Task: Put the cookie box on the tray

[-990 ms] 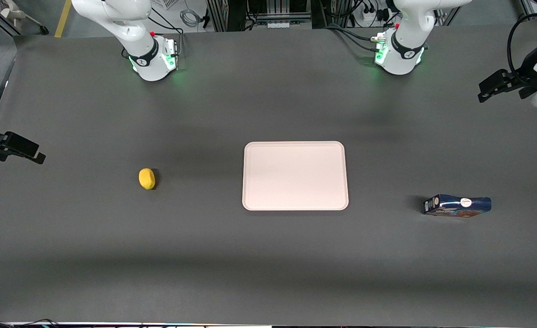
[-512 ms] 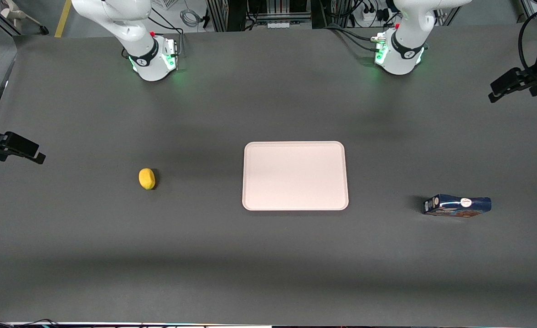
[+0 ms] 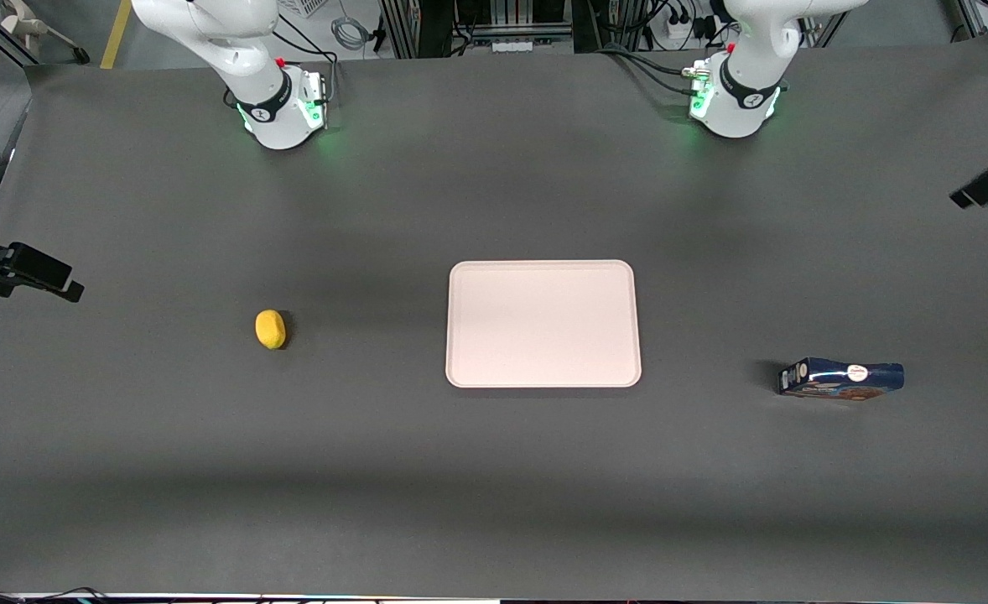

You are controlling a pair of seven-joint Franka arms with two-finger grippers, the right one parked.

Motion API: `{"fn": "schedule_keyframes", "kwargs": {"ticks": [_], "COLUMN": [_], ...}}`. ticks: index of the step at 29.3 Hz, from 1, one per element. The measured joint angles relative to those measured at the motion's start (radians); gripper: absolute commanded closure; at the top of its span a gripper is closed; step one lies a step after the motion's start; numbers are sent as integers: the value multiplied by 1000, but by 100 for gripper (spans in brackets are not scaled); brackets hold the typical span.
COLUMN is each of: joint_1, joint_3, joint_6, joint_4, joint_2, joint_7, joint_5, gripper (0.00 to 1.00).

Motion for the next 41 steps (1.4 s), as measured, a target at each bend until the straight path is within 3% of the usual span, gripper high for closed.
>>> {"fn": "schedule_keyframes", "kwargs": {"ticks": [9, 16, 26, 41], "joint_1": [2, 12, 20, 30], "joint_3": [11, 11, 11, 13], "joint_6": [96, 349, 650, 1009], "joint_4": [14, -41, -145, -392], "joint_2": [119, 278, 428, 446], "joint_7": [-326, -495, -529, -535], "joint_5": [-6, -65, -77, -77], "gripper": [0, 0, 0, 0]}}
